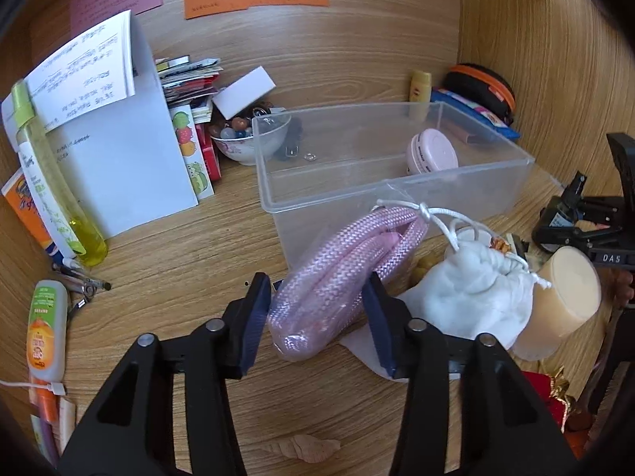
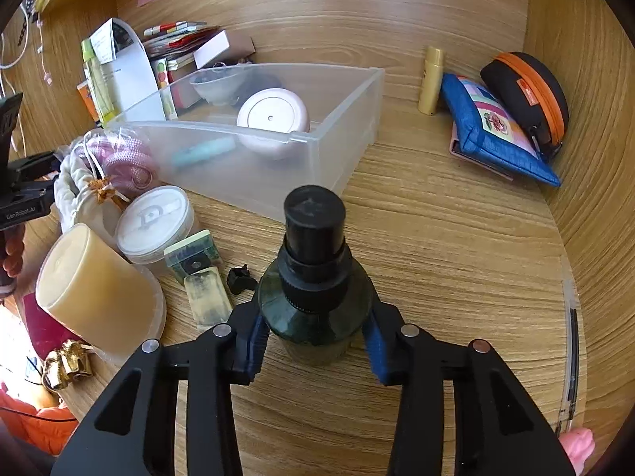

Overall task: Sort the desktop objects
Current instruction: 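Grasp the green spray bottle with the right gripper while the left grasps the pink rope bag, then lift the spray bottle and rope bag and carry both toward the clear bin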

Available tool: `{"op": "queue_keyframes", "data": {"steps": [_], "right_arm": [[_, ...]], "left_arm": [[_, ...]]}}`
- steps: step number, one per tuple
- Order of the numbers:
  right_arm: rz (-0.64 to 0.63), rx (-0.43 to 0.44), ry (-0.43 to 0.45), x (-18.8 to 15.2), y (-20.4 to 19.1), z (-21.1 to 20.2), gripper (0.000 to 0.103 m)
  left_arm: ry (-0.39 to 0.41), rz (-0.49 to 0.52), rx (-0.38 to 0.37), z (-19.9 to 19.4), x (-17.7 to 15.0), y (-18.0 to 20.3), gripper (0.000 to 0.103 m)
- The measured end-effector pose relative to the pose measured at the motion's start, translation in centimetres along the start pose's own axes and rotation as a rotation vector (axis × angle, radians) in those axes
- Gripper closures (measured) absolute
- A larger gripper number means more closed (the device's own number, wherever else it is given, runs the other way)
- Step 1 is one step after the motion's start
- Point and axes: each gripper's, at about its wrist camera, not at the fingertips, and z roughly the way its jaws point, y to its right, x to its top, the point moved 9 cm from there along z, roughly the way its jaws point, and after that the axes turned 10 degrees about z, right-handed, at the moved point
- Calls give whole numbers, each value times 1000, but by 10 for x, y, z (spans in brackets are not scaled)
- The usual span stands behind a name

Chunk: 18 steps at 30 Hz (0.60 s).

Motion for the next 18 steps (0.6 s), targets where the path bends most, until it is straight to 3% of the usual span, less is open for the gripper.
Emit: {"op": "queue_keyframes", "data": {"steps": [13,18], "right_arm": [[2,15,61,9,-3,-25,65],[-7,19,57,9,-5,-26,65]], "left_arm": [[73,-96,-24,-35,-7,-8,72],[48,-92,-70,-32,-12,-1,72]]}}
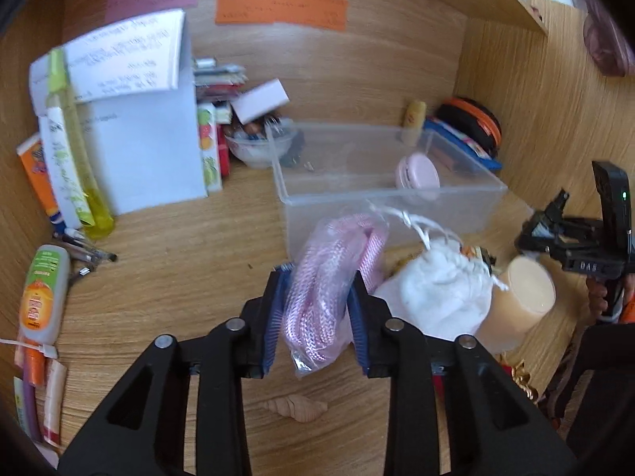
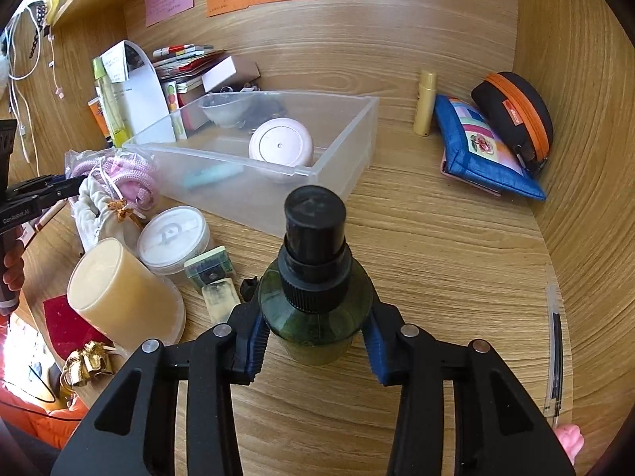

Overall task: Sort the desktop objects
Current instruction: 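Lift the spray bottle and rope bag and carry both toward the clear bin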

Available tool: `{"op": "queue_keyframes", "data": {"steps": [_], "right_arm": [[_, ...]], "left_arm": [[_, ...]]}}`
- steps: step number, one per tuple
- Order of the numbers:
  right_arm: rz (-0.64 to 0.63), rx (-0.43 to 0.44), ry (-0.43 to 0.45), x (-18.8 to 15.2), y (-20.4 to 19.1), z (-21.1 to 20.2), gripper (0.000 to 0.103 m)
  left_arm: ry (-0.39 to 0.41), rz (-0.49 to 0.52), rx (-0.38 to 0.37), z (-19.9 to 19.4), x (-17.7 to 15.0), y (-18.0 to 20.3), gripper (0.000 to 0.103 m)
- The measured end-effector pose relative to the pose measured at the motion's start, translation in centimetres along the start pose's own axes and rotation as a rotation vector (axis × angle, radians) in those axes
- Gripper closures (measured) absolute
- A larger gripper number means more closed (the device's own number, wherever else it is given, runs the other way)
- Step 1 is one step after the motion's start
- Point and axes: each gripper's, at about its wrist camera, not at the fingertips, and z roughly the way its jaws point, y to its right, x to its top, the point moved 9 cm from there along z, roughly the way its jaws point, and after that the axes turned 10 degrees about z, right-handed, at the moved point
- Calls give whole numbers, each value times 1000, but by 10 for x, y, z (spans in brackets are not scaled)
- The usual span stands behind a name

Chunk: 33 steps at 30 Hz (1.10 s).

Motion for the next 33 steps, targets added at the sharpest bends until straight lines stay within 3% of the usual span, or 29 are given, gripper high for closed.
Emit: {"op": "queue_keyframes", "data": {"steps": [3,8,13,17,21,28,33], "right_arm": [[-4,8,-3,-1,-2,1,65],[-13,7,-10,-7,-3,1,65],[-2,6,-4,-6,2,-1,65],[5,7,12,-2,2,-3,65],[5,15,25,1,-2,-6,65],[-2,22,50,15,-4,-14,65],[-19,20,66,25,-7,-19,65]], "left_arm": [[-46,-11,-32,14,-8,3,63],[-76,-52,-37,27,-7,-3,55],[-100,-88,-77,36,-3,-4,53],[-90,-65,-90,36,-2,4,60],[-89,-36,-136,32,-2,20,78],[-18,-64,-70,16,2,14,78],[51,-91,-74,-3,9,7,79]]}}
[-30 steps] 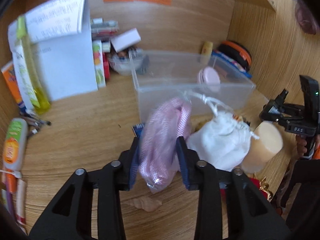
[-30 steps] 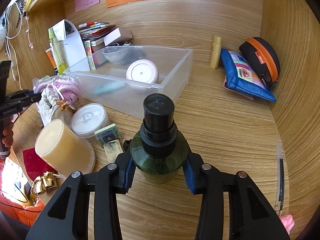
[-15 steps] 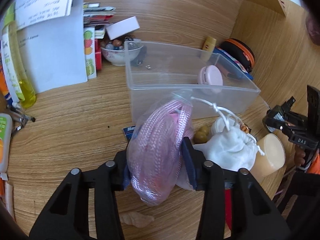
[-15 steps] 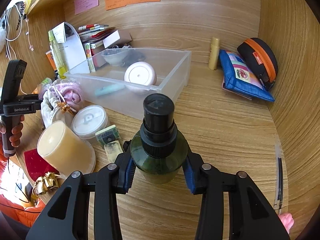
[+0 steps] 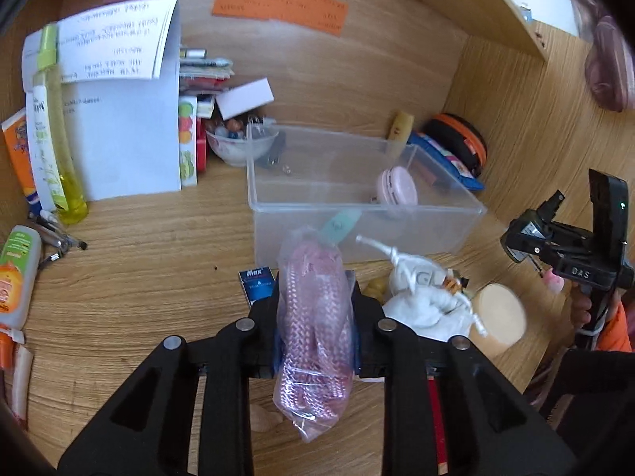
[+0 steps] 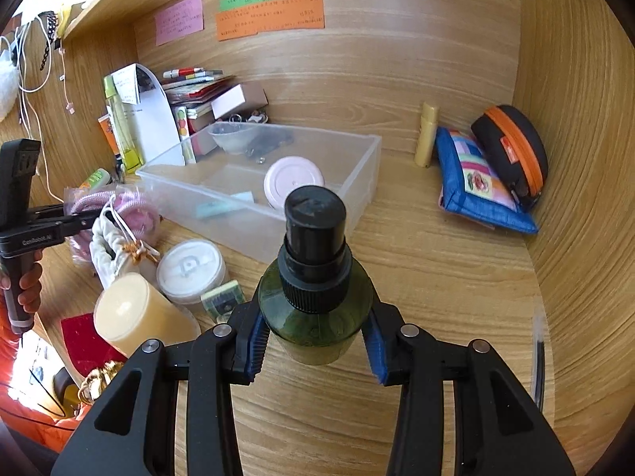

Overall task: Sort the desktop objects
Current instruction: 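Lift the spray bottle and rope bag and carry both toward the clear bin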

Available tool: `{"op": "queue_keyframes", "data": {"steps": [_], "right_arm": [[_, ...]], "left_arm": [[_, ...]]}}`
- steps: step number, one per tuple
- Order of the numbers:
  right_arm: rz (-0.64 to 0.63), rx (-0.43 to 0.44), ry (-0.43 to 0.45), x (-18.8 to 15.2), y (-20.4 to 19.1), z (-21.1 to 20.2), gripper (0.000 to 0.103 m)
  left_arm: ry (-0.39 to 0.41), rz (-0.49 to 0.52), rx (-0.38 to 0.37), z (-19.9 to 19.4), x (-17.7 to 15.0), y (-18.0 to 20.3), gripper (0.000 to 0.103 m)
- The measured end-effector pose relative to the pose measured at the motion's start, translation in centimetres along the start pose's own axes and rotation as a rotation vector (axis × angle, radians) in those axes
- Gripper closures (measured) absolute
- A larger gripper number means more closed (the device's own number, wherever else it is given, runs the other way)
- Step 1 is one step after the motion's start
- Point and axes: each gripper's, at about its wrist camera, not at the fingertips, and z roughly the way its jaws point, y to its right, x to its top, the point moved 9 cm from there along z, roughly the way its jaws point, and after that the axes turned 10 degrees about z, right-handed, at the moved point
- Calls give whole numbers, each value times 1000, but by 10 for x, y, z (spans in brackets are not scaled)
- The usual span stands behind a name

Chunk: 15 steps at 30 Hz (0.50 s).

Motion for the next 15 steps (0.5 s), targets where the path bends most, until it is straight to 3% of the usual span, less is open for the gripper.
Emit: {"op": "queue_keyframes", "data": {"steps": [15], "right_arm": [[-29,34,52,27,-16,-7,65]], "left_arm": [[88,-26,58,-27,25,-12,80]]}}
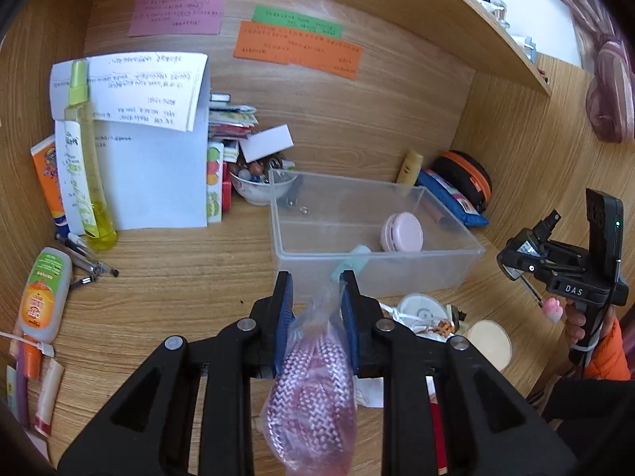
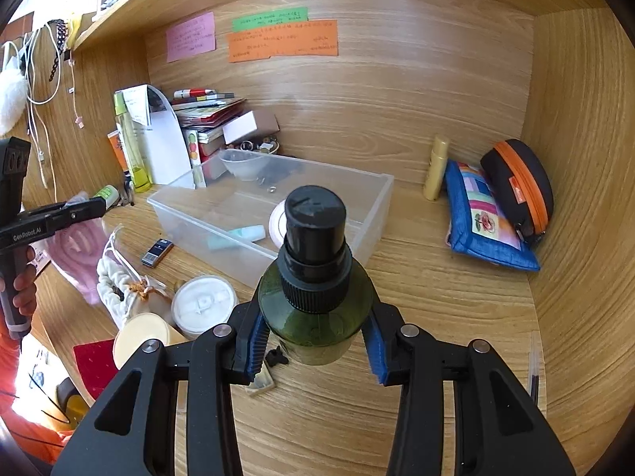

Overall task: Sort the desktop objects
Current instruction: 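Lift the spray bottle and rope bag and carry both toward the clear bin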

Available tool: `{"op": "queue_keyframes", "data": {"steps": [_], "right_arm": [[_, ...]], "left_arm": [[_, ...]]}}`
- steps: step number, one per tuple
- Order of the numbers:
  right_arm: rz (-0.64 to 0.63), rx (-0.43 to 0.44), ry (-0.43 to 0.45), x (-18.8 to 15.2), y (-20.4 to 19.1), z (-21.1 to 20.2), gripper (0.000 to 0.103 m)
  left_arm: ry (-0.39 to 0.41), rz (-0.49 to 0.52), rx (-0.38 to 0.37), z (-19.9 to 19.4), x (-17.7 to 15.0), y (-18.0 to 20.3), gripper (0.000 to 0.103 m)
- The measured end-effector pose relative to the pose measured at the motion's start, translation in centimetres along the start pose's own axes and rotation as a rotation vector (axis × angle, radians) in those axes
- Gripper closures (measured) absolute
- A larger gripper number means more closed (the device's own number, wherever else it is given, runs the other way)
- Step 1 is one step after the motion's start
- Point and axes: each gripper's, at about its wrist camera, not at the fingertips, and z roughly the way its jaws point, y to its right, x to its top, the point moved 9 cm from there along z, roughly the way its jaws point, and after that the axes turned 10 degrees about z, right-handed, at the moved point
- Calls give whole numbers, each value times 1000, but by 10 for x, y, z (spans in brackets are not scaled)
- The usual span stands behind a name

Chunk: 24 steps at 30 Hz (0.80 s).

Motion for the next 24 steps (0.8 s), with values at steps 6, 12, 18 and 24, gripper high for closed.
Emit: {"op": "queue_keyframes", "data": {"steps": [6,12,18,24], "right_arm": [[-8,16,8,3,-5,-1,65],[-15,31,-4,0,-9,3,65],[-17,42,-15,-4,-11,6,65],[-17,43,-7,3,-14,7,65]], "left_arm": [[-38,46,1,7,-6,8,81],[-42,45,-9,5,-19,13,77],[-126,11,-4,23,-55,15,75],[-38,-62,-16,6,-40,9,84]]}}
